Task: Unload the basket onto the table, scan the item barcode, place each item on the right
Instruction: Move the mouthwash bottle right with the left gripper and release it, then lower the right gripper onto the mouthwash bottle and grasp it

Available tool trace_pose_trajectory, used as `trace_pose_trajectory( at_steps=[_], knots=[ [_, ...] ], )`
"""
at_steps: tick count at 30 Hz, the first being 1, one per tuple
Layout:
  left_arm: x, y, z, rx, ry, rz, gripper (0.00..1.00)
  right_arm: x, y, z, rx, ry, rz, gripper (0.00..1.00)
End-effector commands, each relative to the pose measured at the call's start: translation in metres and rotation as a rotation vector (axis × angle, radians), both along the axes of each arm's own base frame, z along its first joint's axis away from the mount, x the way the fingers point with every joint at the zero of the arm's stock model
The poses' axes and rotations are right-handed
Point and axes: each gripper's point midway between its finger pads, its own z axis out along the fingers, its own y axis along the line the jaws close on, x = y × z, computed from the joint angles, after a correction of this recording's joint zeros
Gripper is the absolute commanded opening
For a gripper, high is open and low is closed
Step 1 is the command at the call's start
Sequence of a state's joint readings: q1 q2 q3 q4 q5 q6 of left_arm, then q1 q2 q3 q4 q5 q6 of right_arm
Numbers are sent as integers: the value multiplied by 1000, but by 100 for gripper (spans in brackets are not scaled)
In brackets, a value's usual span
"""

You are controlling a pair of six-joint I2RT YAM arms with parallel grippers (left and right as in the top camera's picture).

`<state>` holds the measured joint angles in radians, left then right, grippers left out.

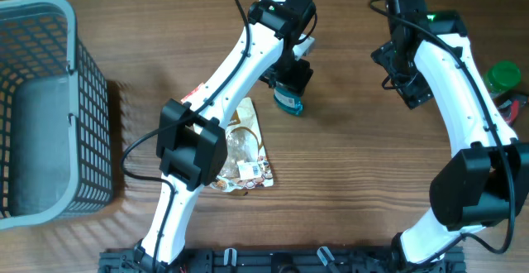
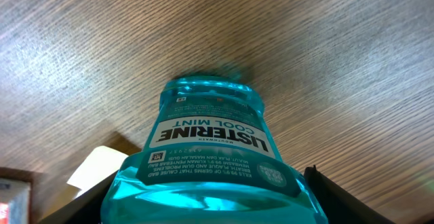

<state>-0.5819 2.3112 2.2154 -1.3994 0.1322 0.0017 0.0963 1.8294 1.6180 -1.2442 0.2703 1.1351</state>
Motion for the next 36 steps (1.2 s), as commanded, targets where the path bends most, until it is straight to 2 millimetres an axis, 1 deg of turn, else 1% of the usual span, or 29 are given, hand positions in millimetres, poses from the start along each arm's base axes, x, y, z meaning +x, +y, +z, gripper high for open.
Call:
trace_pose_trajectory(
  at_steps=[1,3,5,12,14,15,16,18,20,21,24,25,26,28,29,30,31,32,33,34,36],
  knots=[
    [-4,-7,20,-72,16,62,72,-3,-4,-7,-14,27,3,100],
    [-7,-11,20,-89,28,57,76,-3,-6,-7,-14,27,-1,100],
    [-7,-11,20,-90,27,57,100,-3,-6,-7,-14,27,-3,100],
    [-7,-11,21,-91,25,56,100,-3,-6,-7,-14,27,-3,100],
    [-5,-12,27,-102,10,56,100,-3,-6,-7,-14,26,-3,100],
    [-3,-13,34,-112,-5,54,100,-3,-6,-7,-14,26,-3,100],
    [-1,-15,45,-130,-29,48,100,-3,-6,-7,-14,27,-4,100],
    [0,-19,74,-182,-86,14,100,-3,-6,-7,-14,28,-3,100],
    [-2,-24,113,-256,-154,-33,100,-4,-6,-7,-14,31,-3,100],
    [-4,-25,140,-302,-207,-57,100,-4,-6,-7,-14,31,-3,100],
    [-12,-17,192,-362,-318,-74,100,-5,-7,-7,-15,36,-3,100],
    [-15,-6,210,-359,-365,-71,100,-8,-7,-7,-16,49,-3,100],
    [-15,14,228,-326,-426,-29,100,-12,-7,-8,-18,69,4,100],
    [-9,64,257,-243,-547,99,100,-17,-7,-8,-22,97,37,100],
    [-8,81,266,-222,-581,139,100,-17,-7,-8,-24,104,54,100],
    [-7,108,279,-205,-618,196,100,-19,-4,-8,-14,113,66,100],
    [-6,129,286,-200,-635,243,100,-21,2,-7,6,118,73,100],
    [-4,154,290,-192,-637,303,100,-21,10,-7,40,118,83,100],
    [-2,168,290,-184,-638,330,100,-20,22,-6,82,110,99,100],
    [2,187,289,-169,-639,380,100,-17,34,-4,123,97,122,100],
    [16,224,278,-127,-622,470,100,-5,66,8,169,44,202,100]
  ],
)
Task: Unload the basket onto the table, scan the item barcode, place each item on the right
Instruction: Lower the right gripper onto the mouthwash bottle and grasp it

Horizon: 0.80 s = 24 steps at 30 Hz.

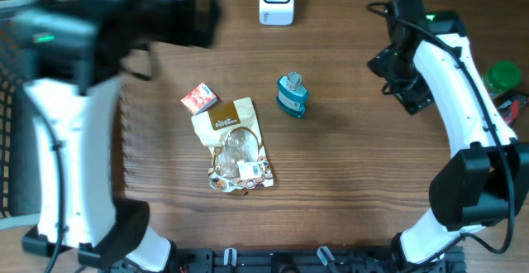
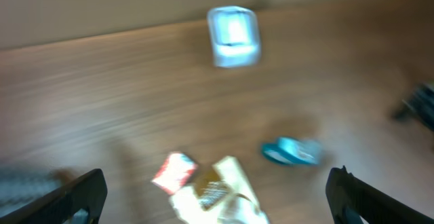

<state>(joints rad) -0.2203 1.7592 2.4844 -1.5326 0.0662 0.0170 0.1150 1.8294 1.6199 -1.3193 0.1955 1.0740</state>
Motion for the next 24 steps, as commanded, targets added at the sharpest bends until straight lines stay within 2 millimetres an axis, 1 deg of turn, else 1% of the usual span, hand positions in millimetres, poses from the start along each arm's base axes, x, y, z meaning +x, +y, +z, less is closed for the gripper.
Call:
trace_pose_trajectory(
  at_steps=[1,3,6,7,9,11,13,18,21,24],
  knots=[
    [29,57,-33,34,85,156,100,17,62,19,127,-75,145,100],
    [45,73,-54,34,122,195,100,27,98,43,150,-152,230,100],
    [67,76,-86,38,161,204,100,32,137,71,193,-239,295,99],
    [74,76,-99,40,175,203,100,32,143,77,202,-253,296,100],
    [82,73,-119,42,195,197,100,29,154,80,249,-255,271,99],
    [87,71,-141,40,217,189,100,28,161,74,279,-228,273,100],
    [90,70,-160,43,236,182,100,28,167,63,298,-193,275,99],
    [90,66,-203,43,286,149,100,29,188,34,323,-122,304,99],
    [91,65,-217,40,292,146,100,28,200,25,325,-109,326,99],
    [91,64,-224,35,299,142,100,28,207,16,327,-95,336,99]
  ],
)
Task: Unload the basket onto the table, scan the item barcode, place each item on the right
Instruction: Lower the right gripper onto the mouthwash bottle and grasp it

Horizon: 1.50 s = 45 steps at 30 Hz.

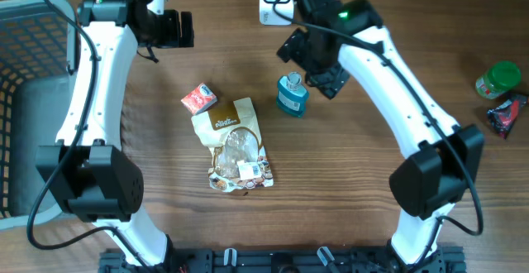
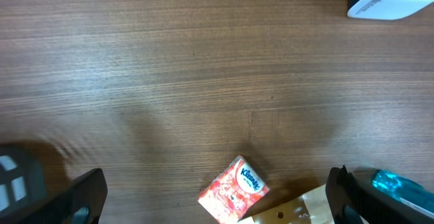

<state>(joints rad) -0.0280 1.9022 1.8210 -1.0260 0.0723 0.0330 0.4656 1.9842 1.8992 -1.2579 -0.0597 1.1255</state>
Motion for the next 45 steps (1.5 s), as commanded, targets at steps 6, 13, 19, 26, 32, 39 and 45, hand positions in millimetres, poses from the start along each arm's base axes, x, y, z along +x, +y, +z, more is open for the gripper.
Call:
trace_pose_trajectory(
  at_steps=[6,13,19,26,32,39,45],
  knots=[
    [0,-6,-7,-13,-2,-32,100,-5,19,-20,4,55,13,100],
    [0,-6,-7,-13,-4,-32,100,-16,26,-50,-53,133,41,99],
    [0,-6,-7,-13,-4,-32,100,-16,26,-66,-75,162,42,95],
    [0,-6,-7,-13,-4,-32,100,-17,17,-66,-118,161,38,81],
    [-2,-6,-8,-13,3,-31,100,-19,15,-66,-129,167,37,72],
    [-4,-6,-9,-13,14,-31,100,-32,16,-62,-108,226,41,66],
    [-10,-5,-12,-15,42,-24,100,-33,36,-30,22,231,98,66]
  ],
)
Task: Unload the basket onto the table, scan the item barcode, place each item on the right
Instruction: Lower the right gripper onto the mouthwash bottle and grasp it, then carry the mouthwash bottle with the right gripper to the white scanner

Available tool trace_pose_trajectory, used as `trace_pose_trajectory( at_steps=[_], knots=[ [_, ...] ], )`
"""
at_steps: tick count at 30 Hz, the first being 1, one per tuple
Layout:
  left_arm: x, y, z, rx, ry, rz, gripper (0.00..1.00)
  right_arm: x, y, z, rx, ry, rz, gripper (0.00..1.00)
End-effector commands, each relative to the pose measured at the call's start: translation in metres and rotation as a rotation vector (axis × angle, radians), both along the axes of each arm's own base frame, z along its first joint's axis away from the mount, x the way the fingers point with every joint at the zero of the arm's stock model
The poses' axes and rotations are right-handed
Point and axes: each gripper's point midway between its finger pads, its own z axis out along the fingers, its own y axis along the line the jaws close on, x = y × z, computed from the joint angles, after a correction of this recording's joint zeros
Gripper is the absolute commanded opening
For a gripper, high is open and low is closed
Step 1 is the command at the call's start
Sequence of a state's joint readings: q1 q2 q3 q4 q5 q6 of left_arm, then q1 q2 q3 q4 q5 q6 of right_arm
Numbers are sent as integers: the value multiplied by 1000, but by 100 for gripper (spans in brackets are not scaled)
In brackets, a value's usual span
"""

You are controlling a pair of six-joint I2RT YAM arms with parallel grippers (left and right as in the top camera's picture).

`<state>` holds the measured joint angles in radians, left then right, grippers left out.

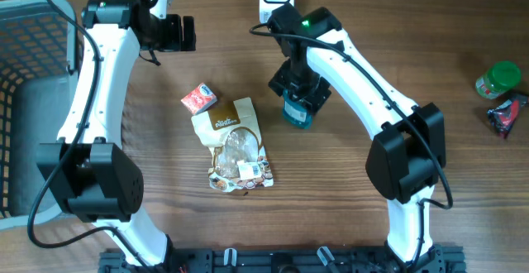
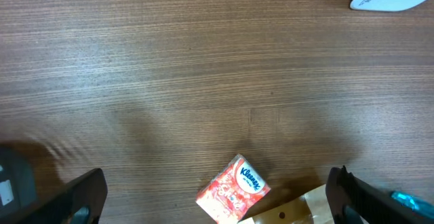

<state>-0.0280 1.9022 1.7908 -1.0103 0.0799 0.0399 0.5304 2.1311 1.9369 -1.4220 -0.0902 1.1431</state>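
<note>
A teal mouthwash bottle (image 1: 298,116) stands at the table's middle; only its lower part shows. My right gripper (image 1: 299,91) sits directly over it and covers its top, so its jaws are hidden. The white scanner stands at the far edge behind it; its corner shows in the left wrist view. My left gripper (image 1: 169,33) hovers at the far left, wide open (image 2: 217,183) and holding nothing, above bare wood. A sliver of the bottle (image 2: 407,198) shows by its right finger.
A red tissue pack (image 1: 198,98) (image 2: 232,190) and a brown snack pouch (image 1: 238,145) lie left of the bottle. A grey basket (image 1: 87,74) stands at the left edge. A green-lidded jar (image 1: 502,79) and a dark packet (image 1: 506,114) sit far right.
My right gripper was just to the right of the bottle and now sits on top of it. The bottle's visible part lies slightly nearer the front. The left arm has barely moved.
First my left gripper was shut on the bottle near the scanner, with the right arm off to the right. Then the bottle stood free on the table and the left arm was at the far left, open. Then the right arm was beside the bottle, and now covers it.
</note>
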Motion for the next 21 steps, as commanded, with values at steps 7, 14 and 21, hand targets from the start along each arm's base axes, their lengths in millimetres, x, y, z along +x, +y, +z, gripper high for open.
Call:
trace_pose_trajectory(
  at_steps=[7,14,21],
  knots=[
    [-10,-4,-4,-11,39,-15,100,6,46,77,438,31,66,65],
    [-10,-4,-4,-11,39,-15,100,2,53,117,785,134,63,60],
    [-10,-4,-4,-11,39,-15,100,9,32,144,966,174,8,59]
  ],
)
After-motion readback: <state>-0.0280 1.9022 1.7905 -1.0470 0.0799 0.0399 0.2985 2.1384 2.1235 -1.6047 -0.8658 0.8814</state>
